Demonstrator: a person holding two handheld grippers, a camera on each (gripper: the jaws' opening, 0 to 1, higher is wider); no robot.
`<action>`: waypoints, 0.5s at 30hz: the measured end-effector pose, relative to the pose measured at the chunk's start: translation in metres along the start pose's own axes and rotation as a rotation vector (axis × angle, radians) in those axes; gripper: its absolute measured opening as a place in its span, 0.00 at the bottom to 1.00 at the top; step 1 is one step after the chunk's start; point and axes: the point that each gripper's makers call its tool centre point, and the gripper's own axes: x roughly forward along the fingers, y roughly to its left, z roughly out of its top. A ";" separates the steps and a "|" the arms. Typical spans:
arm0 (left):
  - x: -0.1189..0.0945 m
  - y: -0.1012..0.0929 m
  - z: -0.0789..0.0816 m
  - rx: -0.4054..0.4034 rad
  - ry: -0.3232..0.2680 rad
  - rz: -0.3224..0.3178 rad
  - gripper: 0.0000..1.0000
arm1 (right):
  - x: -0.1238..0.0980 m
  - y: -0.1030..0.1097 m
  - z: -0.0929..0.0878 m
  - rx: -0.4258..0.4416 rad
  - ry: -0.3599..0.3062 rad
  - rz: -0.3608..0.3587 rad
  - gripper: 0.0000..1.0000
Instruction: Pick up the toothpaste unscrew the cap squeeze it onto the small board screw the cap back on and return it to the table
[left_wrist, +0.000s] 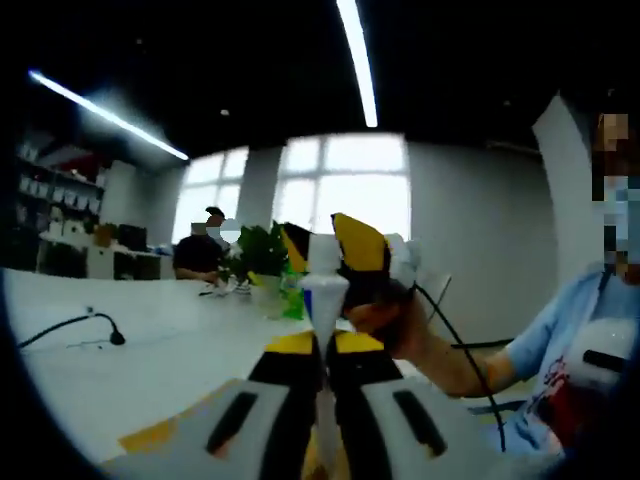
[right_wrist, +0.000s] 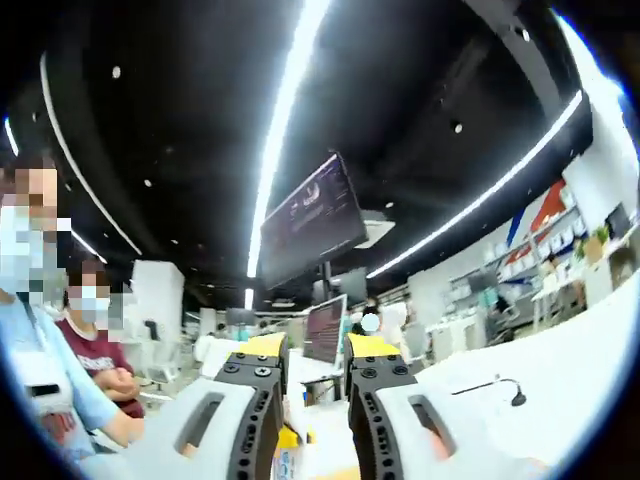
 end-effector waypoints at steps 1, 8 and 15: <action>-0.001 0.005 0.001 -0.001 -0.006 0.038 0.02 | 0.001 0.001 0.002 -0.029 -0.021 -0.024 0.23; -0.003 0.021 -0.004 -0.035 -0.011 0.115 0.02 | 0.006 0.006 0.002 -0.144 -0.075 -0.140 0.27; 0.007 0.019 -0.013 0.162 0.088 0.253 0.02 | 0.009 0.000 -0.015 -0.295 0.105 -0.267 0.28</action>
